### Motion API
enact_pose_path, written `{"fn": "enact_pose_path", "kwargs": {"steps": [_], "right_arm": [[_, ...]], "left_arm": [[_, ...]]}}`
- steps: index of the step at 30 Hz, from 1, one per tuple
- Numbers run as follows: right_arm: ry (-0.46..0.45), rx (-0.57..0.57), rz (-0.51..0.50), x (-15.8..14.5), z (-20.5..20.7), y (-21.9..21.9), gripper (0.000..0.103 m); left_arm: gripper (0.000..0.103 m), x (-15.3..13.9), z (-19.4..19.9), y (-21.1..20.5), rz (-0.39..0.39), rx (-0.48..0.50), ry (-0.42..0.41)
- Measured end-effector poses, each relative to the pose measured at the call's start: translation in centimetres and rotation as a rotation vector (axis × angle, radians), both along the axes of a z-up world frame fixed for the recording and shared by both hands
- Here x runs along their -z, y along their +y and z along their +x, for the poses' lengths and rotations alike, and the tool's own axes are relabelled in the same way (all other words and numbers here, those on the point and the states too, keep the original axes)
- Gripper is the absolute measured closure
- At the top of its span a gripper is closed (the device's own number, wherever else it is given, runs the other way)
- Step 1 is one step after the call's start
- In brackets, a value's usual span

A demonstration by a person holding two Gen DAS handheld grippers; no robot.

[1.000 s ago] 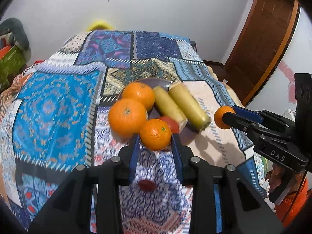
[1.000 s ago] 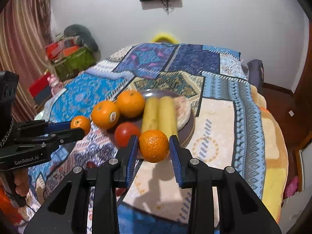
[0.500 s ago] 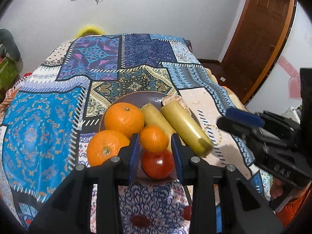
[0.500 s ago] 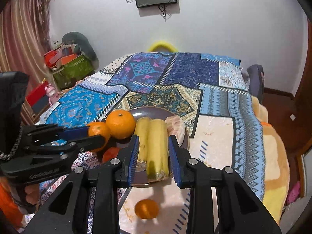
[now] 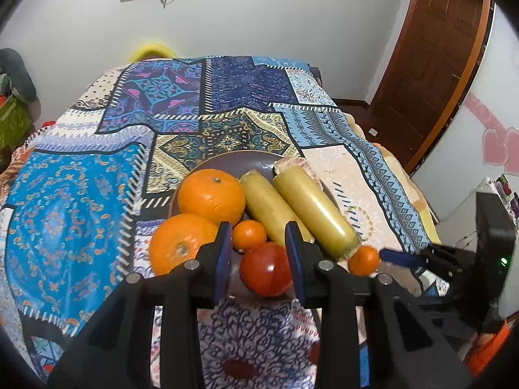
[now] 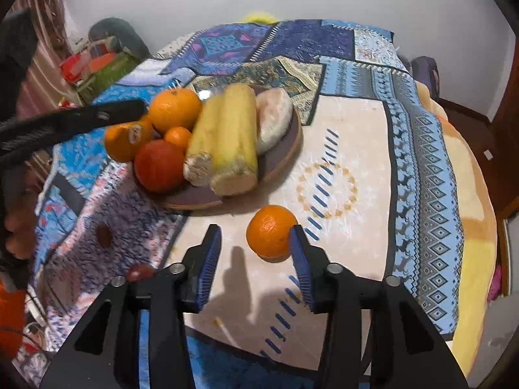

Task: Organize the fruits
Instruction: 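Lower the mandarin onto the plate with the right tool and open it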

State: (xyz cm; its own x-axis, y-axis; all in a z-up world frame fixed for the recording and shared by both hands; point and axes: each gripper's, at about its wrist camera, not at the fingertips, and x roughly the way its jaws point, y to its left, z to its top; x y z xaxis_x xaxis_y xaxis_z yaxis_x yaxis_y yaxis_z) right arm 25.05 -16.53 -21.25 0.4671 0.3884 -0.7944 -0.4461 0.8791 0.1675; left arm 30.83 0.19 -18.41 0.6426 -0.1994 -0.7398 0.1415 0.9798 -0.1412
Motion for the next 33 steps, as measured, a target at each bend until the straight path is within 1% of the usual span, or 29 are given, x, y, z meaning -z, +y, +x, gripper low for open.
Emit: {"fn": "enact_pose_path", "kwargs": {"steps": [3,7,9,10,12,14,17,20,25,29,33], "right_arm": [[-0.019,0.013,-0.044,0.4,0.4,0.2,0.057],[-0.007,0.038,-0.071,1.5,1.8,0.2,0.057],[-0.001,0.048,-0.095,2.2,2.3,0.3,0.063],[-0.012,0.053,-0.103,2.4,2.4,0.3,0.068],[-0.007,0.053,-0.081,2.3,2.5,0.1,0.070],[-0.007,0.047,-0.064,1.9,2.4,0.0,0.070],[-0.046,0.045,-0.064,0.5,1.9,0.2,0.070],[-0.094,0.042,-0.031,-1.8,1.4,0.4,0.070],[-0.159,0.006,-0.007,-4.3,1.5,2.4,0.070],[-0.173,-0.030,0.012,-4.9,2.3,4.7,0.070],[-0.175,-0.070,-0.001,-4.4,3.4,7.2,0.070]], "left_arm": [[0.069,-0.4,-1.2,0.7,0.007,-0.011,-0.006],[0.069,-0.6,-2.5,1.6,0.010,-0.022,-0.010],[0.068,-0.5,-3.0,2.0,0.015,-0.027,-0.007],[0.068,-0.5,-3.3,2.3,0.017,-0.028,-0.004],[0.068,-0.2,-3.7,2.6,0.024,-0.032,0.002],[0.068,0.0,-4.1,2.9,0.028,-0.037,0.006],[0.068,0.5,-4.5,3.6,0.019,-0.046,0.014],[0.068,0.9,-4.8,4.1,0.014,-0.054,0.021],[0.065,1.4,-5.1,4.8,0.002,-0.068,0.031],[0.064,1.6,-5.4,5.4,-0.010,-0.080,0.032],[0.061,2.3,-5.6,5.9,-0.016,-0.085,0.050]]}}
